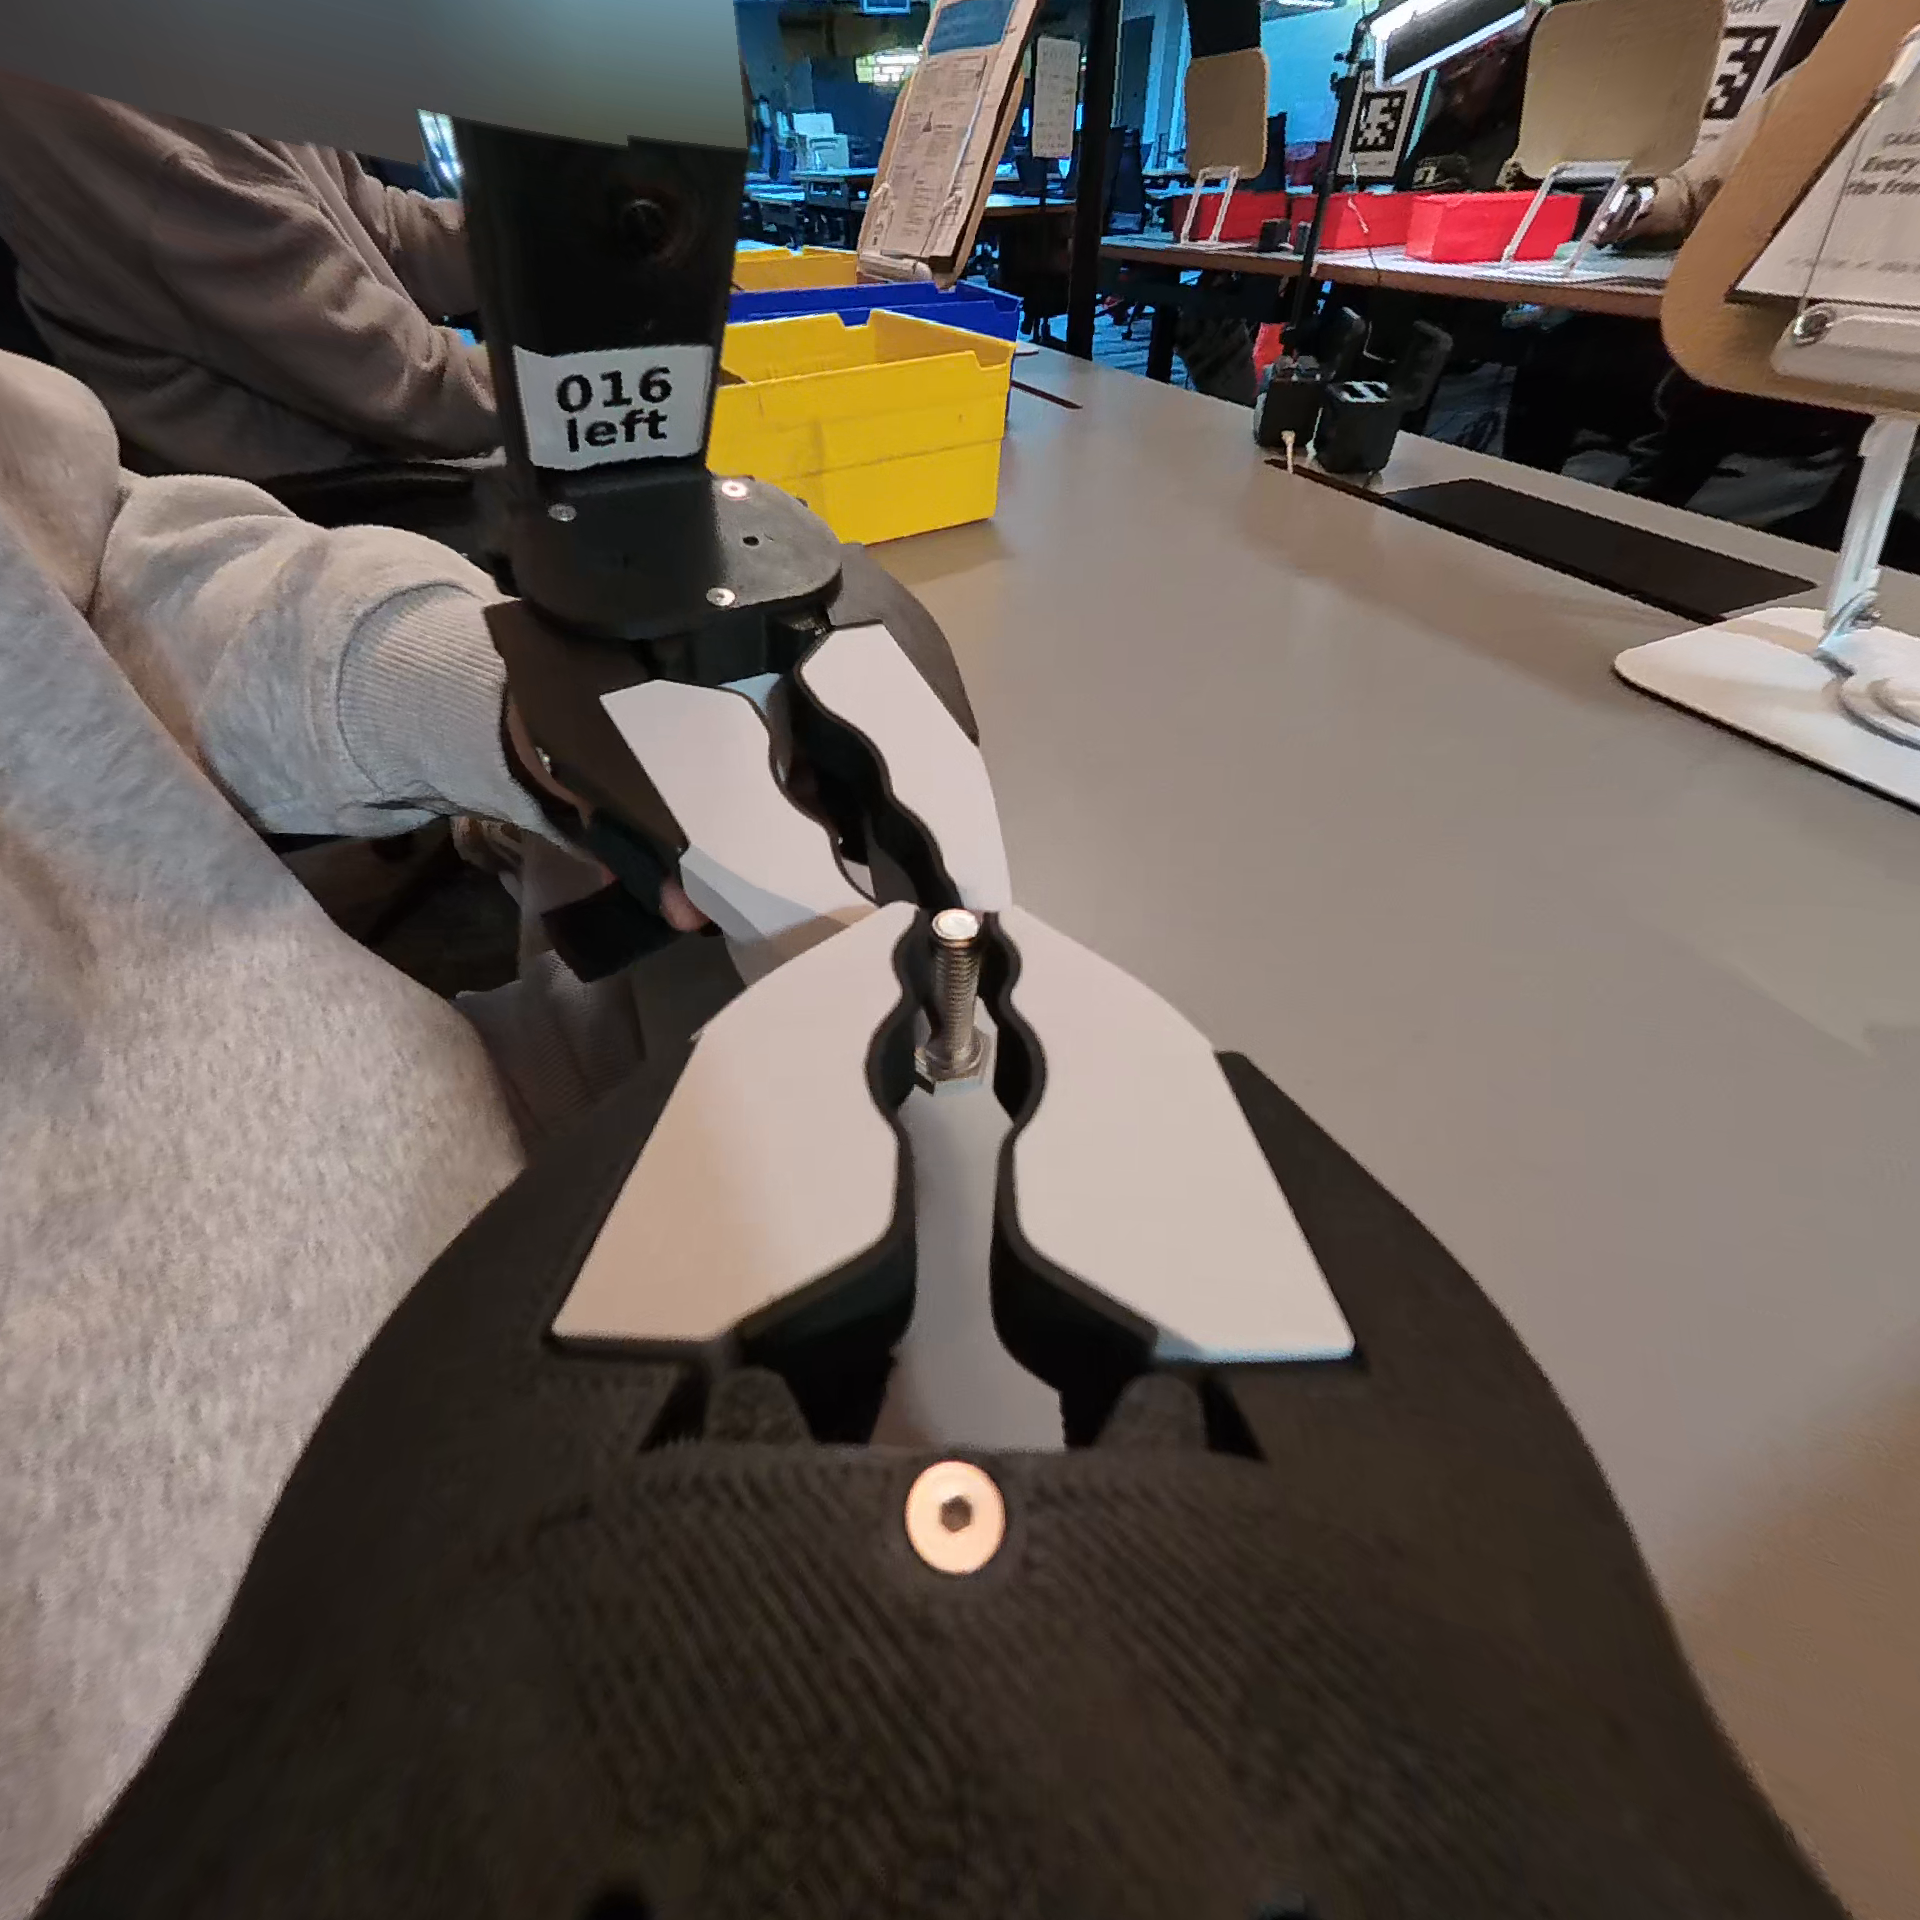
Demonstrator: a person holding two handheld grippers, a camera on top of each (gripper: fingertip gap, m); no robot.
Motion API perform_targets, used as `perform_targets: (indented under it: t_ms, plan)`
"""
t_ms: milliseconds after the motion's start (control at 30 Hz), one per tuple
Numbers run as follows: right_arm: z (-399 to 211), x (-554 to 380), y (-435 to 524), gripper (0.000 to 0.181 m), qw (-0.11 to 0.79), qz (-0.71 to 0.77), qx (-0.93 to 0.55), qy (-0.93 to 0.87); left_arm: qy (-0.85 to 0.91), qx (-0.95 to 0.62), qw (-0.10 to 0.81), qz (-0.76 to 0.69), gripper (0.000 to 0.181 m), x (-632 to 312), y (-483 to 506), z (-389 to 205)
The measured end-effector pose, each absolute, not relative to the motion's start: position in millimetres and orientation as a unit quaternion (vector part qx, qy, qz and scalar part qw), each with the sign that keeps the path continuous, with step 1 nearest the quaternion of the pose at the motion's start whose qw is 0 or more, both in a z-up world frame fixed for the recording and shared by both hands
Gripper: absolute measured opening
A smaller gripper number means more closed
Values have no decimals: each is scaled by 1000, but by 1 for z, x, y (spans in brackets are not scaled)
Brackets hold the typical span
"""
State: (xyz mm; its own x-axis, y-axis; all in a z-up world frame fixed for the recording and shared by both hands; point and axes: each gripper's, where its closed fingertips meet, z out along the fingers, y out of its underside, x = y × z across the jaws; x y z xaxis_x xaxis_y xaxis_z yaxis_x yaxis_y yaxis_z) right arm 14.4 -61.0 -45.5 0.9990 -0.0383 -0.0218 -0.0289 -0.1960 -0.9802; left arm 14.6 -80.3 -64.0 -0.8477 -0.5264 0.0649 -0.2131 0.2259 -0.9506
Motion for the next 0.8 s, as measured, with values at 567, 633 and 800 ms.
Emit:
perform_targets:
  t_ms: [567,633,800]
  plan:
    - [-20,13,-70,9,690,98,-715,60,759,-217,122,-602,35,4,-93,-61]
    - [-20,11,-69,9,690,97,-715,56,757,-214,120,-606,32,3,-93,-60]
    - [-19,11,-69,9,692,93,-714,55,749,-214,127,-614,21,4,-90,-57]
